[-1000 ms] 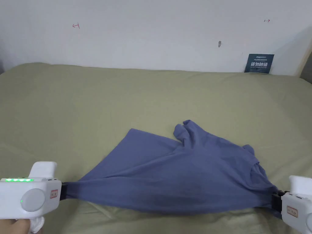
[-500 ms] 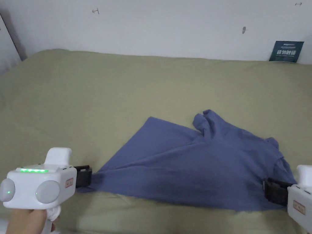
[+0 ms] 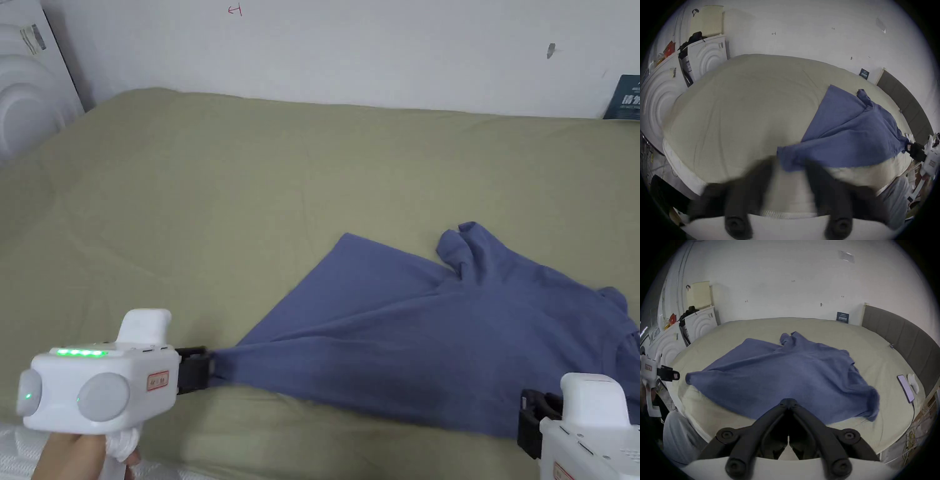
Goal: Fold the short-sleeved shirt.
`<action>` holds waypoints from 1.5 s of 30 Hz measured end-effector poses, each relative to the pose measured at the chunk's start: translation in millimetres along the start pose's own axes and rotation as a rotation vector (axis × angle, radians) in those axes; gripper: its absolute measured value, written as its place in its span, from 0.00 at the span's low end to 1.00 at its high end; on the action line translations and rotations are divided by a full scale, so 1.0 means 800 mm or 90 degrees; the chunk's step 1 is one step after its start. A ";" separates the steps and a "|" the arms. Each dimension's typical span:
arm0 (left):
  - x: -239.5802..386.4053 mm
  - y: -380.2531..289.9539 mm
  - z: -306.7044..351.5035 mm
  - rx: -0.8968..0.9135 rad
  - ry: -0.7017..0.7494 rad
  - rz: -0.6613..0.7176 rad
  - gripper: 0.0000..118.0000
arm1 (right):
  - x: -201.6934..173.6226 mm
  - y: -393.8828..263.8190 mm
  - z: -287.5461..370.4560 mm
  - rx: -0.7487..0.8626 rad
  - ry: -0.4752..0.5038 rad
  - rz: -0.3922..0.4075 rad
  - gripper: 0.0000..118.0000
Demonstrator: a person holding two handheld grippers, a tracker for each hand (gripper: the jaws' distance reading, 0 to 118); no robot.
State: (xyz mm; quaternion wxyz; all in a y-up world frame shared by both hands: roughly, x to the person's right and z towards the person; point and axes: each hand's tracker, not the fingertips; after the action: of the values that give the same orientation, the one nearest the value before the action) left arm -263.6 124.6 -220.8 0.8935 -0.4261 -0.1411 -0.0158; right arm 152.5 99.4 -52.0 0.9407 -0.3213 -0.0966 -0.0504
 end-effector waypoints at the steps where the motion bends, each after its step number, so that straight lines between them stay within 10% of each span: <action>1: 0.002 0.006 -0.013 -0.017 -0.005 -0.012 0.99 | -0.001 0.001 -0.003 -0.003 0.002 -0.002 0.00; 5: 0.013 0.012 -0.056 -0.038 0.049 -0.028 0.81 | -0.004 0.001 -0.011 -0.013 0.014 -0.013 0.00; 6: 0.005 0.015 -0.070 -0.043 0.046 -0.025 0.66 | -0.004 0.000 -0.014 -0.016 0.015 -0.011 0.00; 7: 0.006 0.015 -0.078 -0.068 0.039 -0.033 0.21 | -0.003 -0.001 -0.015 -0.018 0.017 -0.007 0.00; 8: 0.008 0.012 -0.083 -0.075 0.023 -0.037 0.03 | -0.001 0.000 -0.019 -0.021 0.017 -0.006 0.00; 27: 0.011 0.010 -0.068 -0.054 -0.001 0.005 0.03 | 0.149 0.220 -0.275 -0.115 -0.040 0.027 0.02; 30: 0.006 0.010 -0.072 -0.060 -0.006 0.004 0.03 | 0.160 0.236 -0.323 -0.151 -0.039 0.039 0.88; 31: 0.006 0.010 -0.073 -0.063 -0.007 0.002 0.03 | 0.161 0.236 -0.336 -0.187 -0.048 0.047 0.98; 37: 0.007 0.018 -0.078 -0.075 -0.008 -0.006 0.03 | 0.135 0.229 -0.327 -0.239 -0.059 0.146 0.65; 42: 0.008 0.020 -0.079 -0.082 -0.006 -0.008 0.03 | 0.127 0.234 -0.311 -0.180 -0.042 0.127 0.03; 45: 0.010 0.027 -0.071 -0.081 0.001 -0.011 0.03 | 0.126 0.246 -0.272 -0.110 -0.029 0.093 0.03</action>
State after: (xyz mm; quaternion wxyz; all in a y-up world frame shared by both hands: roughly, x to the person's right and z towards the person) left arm -239.3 95.4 -269.4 0.8646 -0.4806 -0.1429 -0.0324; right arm 314.5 117.9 -316.0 0.9082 -0.4085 -0.0892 0.0177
